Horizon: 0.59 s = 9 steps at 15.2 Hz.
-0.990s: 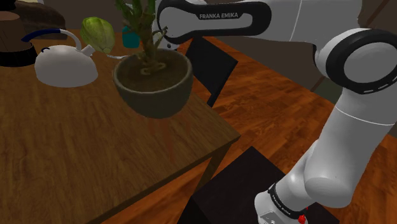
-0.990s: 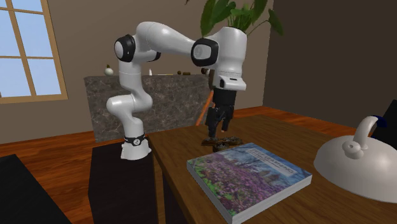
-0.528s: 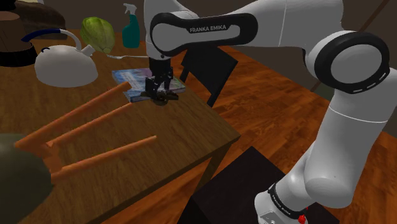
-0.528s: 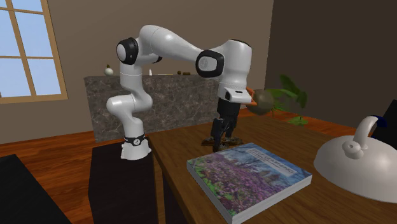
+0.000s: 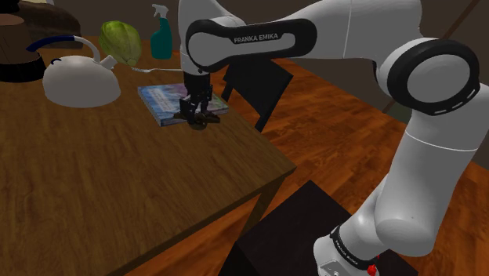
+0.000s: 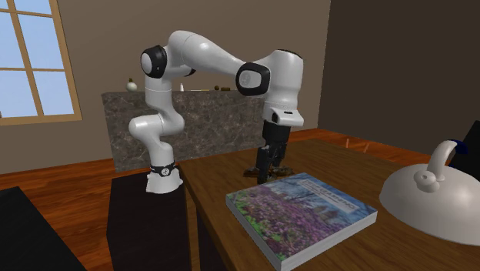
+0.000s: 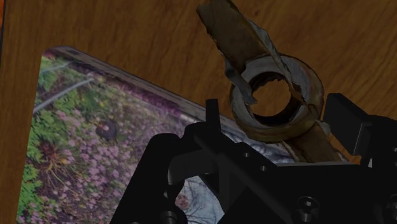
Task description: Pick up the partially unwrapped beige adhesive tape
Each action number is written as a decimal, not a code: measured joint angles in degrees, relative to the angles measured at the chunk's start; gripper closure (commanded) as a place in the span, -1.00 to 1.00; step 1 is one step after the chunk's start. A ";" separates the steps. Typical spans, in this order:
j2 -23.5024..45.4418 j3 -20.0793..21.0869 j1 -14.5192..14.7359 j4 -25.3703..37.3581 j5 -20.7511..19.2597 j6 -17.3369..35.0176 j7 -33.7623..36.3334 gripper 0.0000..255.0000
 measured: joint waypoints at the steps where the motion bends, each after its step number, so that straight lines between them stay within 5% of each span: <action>1: 0.07 0.01 0.00 0.05 0.01 0.00 -0.04 1.00; 9: 0.16 0.21 0.18 1.44 0.31 -2.15 -0.17 1.00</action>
